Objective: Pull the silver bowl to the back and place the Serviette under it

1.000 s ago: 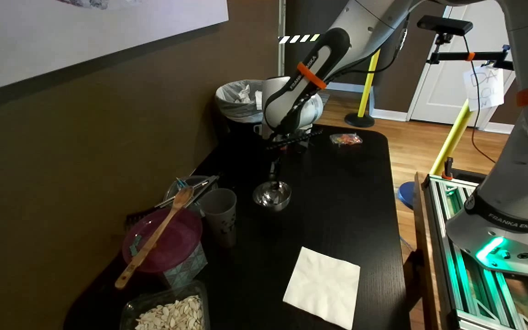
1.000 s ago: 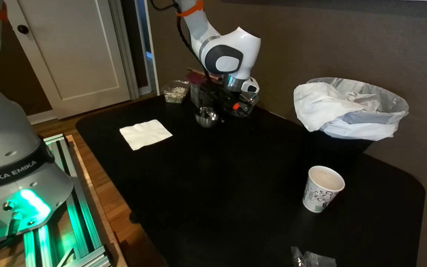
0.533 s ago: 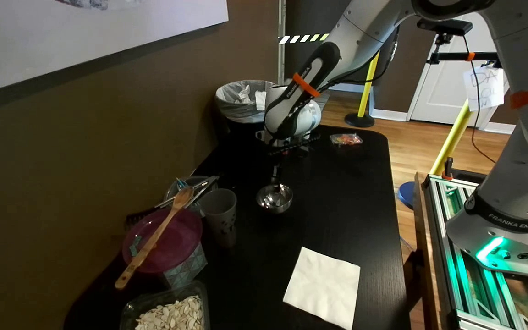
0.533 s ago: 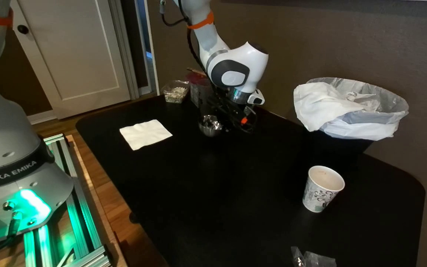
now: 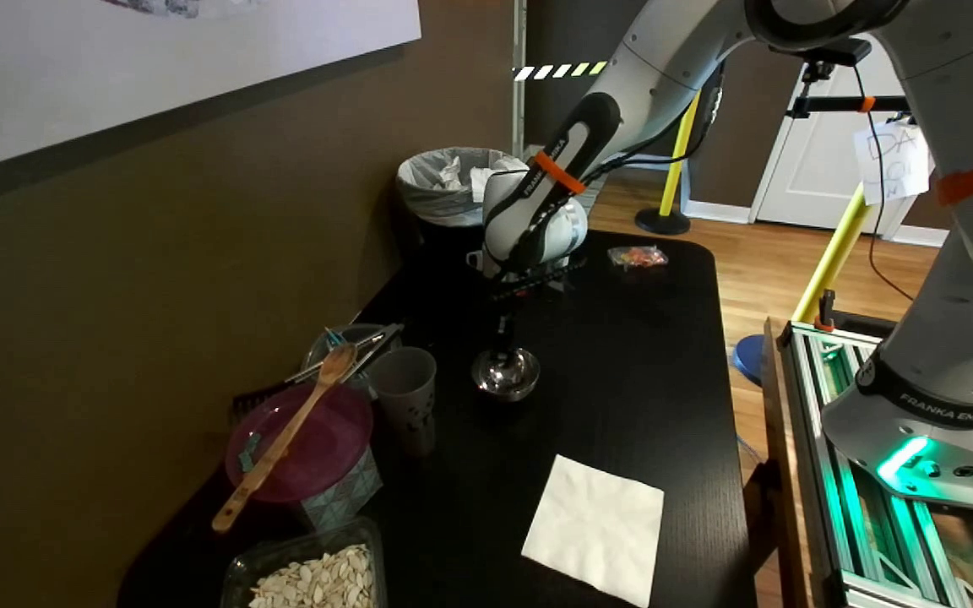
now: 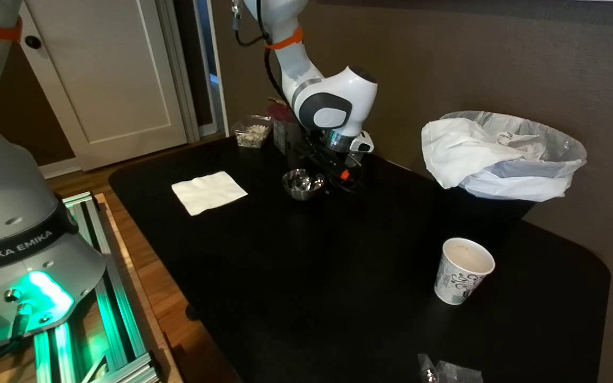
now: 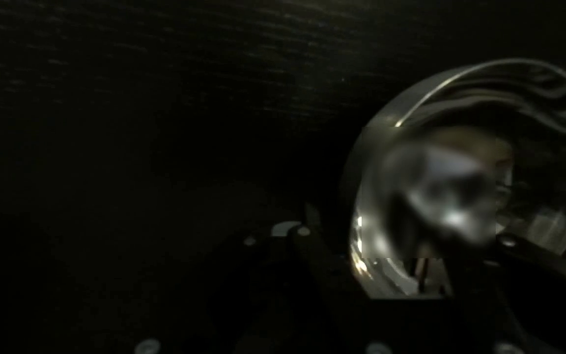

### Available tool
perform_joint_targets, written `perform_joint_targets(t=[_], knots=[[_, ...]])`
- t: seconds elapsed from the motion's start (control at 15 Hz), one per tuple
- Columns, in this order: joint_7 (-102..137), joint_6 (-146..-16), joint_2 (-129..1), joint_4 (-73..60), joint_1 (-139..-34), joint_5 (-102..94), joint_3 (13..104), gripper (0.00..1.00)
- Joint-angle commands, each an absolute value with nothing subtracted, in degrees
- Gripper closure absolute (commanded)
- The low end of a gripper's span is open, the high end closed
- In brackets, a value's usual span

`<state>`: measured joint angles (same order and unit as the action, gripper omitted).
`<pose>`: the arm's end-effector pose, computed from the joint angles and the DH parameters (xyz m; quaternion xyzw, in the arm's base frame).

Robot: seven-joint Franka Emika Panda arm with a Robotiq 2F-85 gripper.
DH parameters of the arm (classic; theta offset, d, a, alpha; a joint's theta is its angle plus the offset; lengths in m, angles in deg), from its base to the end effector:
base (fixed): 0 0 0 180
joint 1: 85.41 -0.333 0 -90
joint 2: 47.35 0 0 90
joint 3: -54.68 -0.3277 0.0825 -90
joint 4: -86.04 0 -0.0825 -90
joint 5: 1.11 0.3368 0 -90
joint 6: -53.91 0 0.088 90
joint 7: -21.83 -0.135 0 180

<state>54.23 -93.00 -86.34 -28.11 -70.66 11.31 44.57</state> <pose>0.5690 -0.0462 0.1344 -0.9839 -0.1301 0.0154 0.1215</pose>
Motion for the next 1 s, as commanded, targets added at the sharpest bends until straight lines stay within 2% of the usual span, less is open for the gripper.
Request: perform_joint_targets(t=[0.0, 0.2, 0.27, 0.53, 0.8, 0.87, 0.93], knots=[[45.6, -88.8, -76.5, -35.4, -73.0, 10.1, 46.9, 0.26], [36.7, -80.4, -69.2, -38.3, -74.8, 10.3, 49.9, 0.04], [35.2, -75.9, -67.3, -38.0, -74.6, 11.5, 50.2, 0.01], [27.3, -67.8, -61.4, -39.1, -75.9, 18.8, 51.2, 0.0], [19.9, -69.2, -54.2, -44.8, -79.4, 31.2, 50.1, 0.0], [23.4, -68.1, -58.6, -40.2, -79.3, 26.8, 51.7, 0.0], [23.0, -68.1, -57.5, -40.9, -80.2, 27.3, 51.7, 0.0]])
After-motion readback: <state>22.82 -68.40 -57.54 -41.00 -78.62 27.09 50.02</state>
